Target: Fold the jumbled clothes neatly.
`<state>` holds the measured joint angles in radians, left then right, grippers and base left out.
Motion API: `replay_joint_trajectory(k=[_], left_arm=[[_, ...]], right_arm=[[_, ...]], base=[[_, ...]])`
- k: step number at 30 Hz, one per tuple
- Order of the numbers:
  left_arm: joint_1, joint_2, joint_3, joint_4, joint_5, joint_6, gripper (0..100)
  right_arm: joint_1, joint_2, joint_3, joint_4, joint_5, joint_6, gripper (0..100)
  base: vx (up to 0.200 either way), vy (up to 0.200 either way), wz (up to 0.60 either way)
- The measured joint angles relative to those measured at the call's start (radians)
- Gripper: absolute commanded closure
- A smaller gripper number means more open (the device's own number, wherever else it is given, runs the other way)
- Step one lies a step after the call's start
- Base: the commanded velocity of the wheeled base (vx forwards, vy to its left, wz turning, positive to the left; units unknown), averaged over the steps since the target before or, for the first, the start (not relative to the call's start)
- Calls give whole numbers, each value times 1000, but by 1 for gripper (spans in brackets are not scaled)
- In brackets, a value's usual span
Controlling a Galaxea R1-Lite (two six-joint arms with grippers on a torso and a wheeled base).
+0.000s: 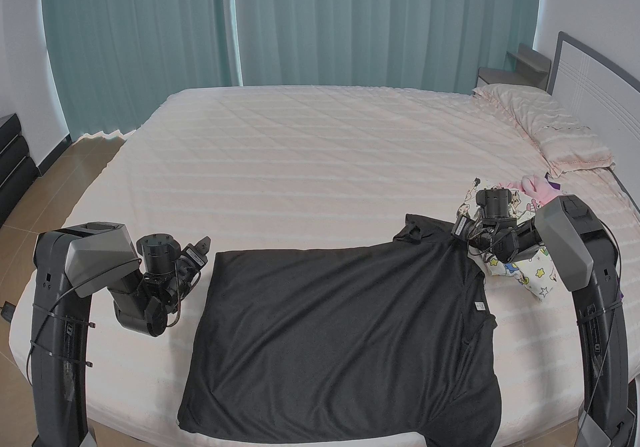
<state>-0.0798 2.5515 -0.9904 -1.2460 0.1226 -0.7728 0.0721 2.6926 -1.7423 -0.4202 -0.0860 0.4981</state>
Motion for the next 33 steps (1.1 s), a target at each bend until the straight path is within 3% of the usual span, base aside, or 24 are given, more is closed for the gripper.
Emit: replay_joint_trajectory(k=[13, 16, 33], left_arm=[[0, -18, 29, -17, -5, -1, 0], [-2, -34, 55, -33, -9, -2, 0], [-41, -133, 154, -39, -18, 19, 0]], right_arm=[[-8, -73, 72, -11, 5, 19, 0], [-12, -115, 157, -25, 18, 23, 0], [-13, -444, 792, -217, 76, 49, 0]], base=[[0, 0, 0], [0, 0, 0], [-200, 0, 0]])
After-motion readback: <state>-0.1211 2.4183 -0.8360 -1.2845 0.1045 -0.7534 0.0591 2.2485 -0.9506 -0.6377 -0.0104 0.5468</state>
